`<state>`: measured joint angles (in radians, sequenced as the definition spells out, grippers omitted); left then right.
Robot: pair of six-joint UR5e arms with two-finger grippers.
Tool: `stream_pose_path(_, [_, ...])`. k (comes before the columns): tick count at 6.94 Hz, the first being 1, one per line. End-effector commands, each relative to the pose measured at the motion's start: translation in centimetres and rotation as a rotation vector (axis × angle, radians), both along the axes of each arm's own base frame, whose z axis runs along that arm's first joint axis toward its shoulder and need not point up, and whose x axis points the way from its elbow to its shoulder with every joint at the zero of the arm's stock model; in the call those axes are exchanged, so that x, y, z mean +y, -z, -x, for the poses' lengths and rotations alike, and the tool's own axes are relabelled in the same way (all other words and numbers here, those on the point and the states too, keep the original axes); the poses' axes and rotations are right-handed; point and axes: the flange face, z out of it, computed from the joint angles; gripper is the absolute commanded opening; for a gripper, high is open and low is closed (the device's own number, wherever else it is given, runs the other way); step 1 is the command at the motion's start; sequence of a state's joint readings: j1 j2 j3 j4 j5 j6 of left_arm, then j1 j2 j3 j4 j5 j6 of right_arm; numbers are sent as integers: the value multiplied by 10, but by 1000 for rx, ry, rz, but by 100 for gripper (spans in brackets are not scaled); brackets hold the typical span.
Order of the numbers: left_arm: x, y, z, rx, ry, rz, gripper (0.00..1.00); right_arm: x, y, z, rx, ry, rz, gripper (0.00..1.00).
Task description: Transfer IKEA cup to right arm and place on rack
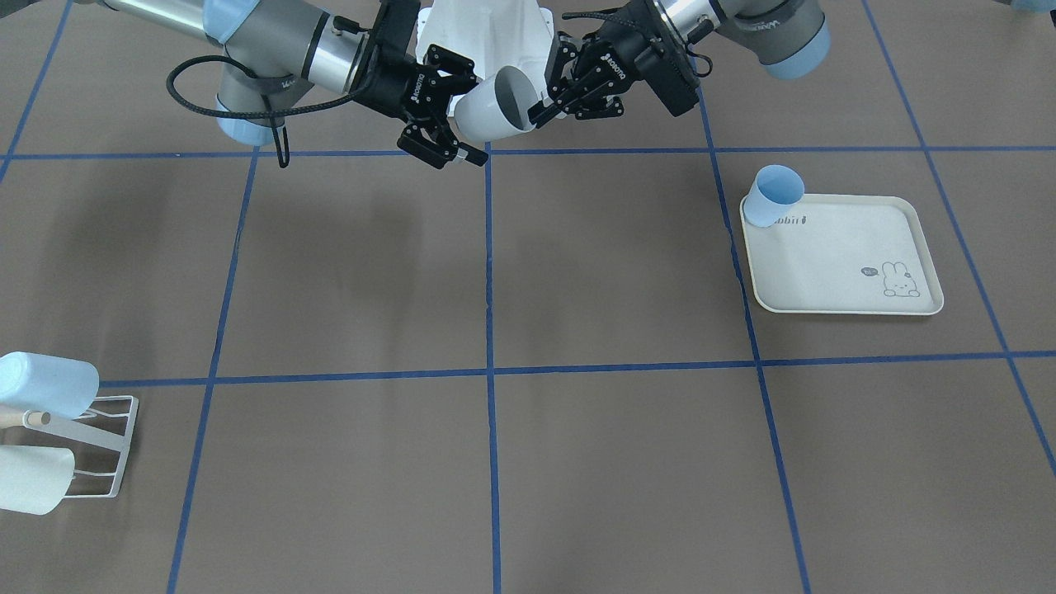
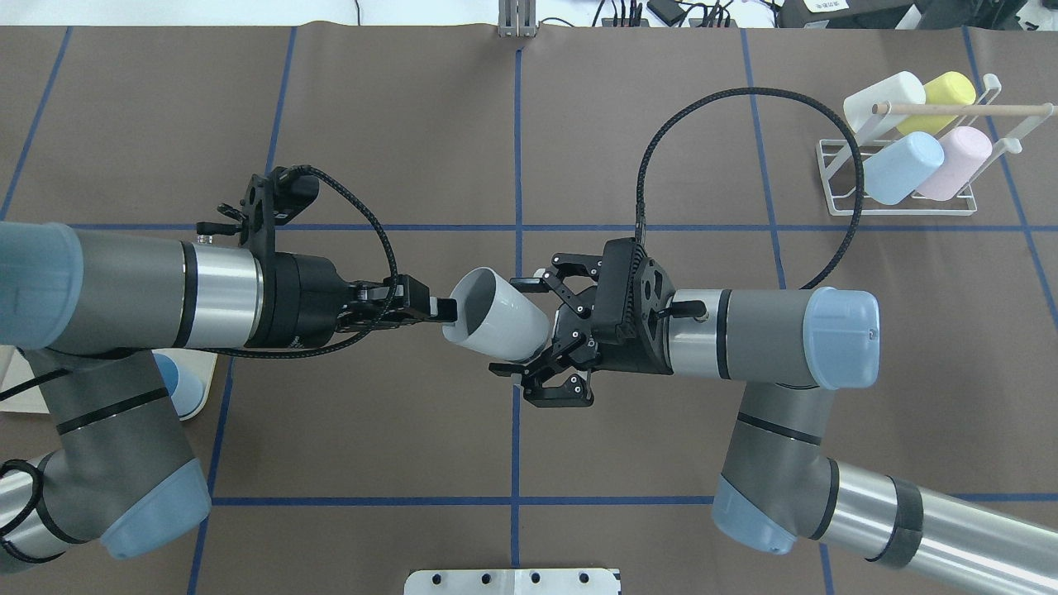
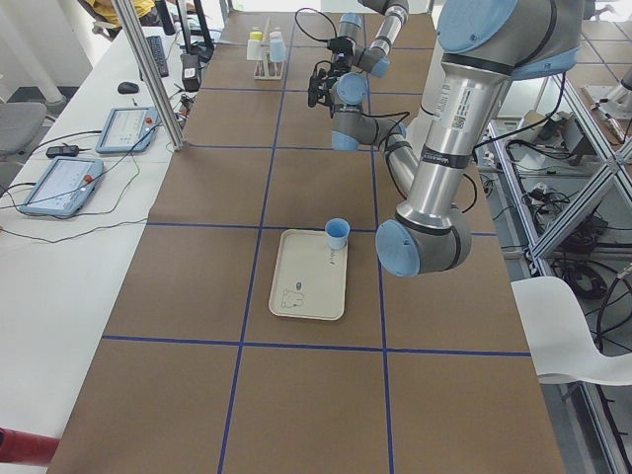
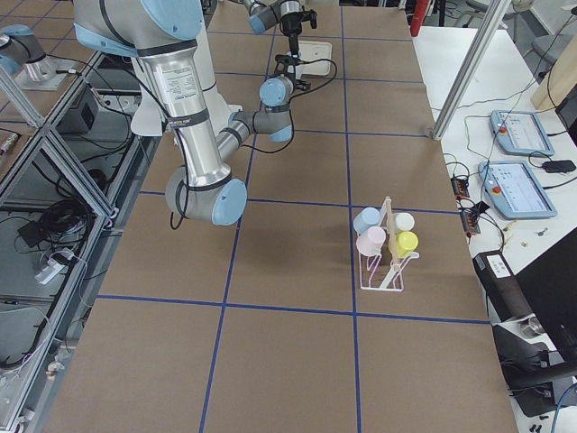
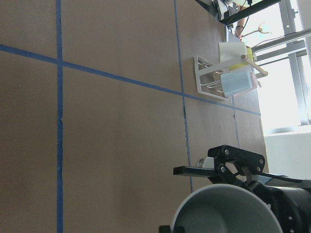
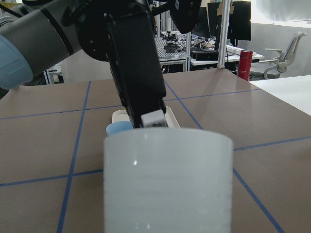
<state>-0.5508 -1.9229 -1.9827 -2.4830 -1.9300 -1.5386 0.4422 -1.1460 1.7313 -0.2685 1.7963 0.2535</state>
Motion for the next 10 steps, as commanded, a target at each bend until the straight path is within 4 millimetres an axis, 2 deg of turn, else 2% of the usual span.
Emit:
stream_pose_path(1, [0, -1, 0, -1, 0, 1, 0, 0, 0, -1, 0, -2, -2, 68])
stream_pose_path(2, [0, 0, 0, 0, 0, 0, 0, -1, 0, -1, 1, -3, -1, 47])
stream_pose_path(3, [0, 1, 2, 2, 1, -6, 17, -4, -1, -4, 3, -10, -2, 29])
stream_pose_path(4, [-2, 5, 8, 11, 28, -16, 99, -7, -2, -6, 5, -19, 0, 22])
stream_pose_path(5, [-7, 4, 12, 10, 49, -16, 100, -9, -3, -7, 8, -22, 0, 19])
stream_pose_path(6, [-18, 2, 24, 3, 69, -17, 100, -13, -6, -10, 20, -29, 4, 18])
stream_pose_path(7, [-31, -1, 39, -51, 70, -51, 100, -26, -9, -14, 55, -49, 20, 18])
stream_pose_path(8, [-34, -6, 54, -177, 85, -74, 100, -58, -12, -32, 136, -104, 45, 16])
stream_pose_path(9, [-25, -14, 75, -304, 80, -129, 100, -82, -18, -44, 224, -136, 24, 10])
stream_pose_path(10, [-21, -33, 112, -410, 101, -186, 100, -108, -25, -66, 322, -169, -21, 7])
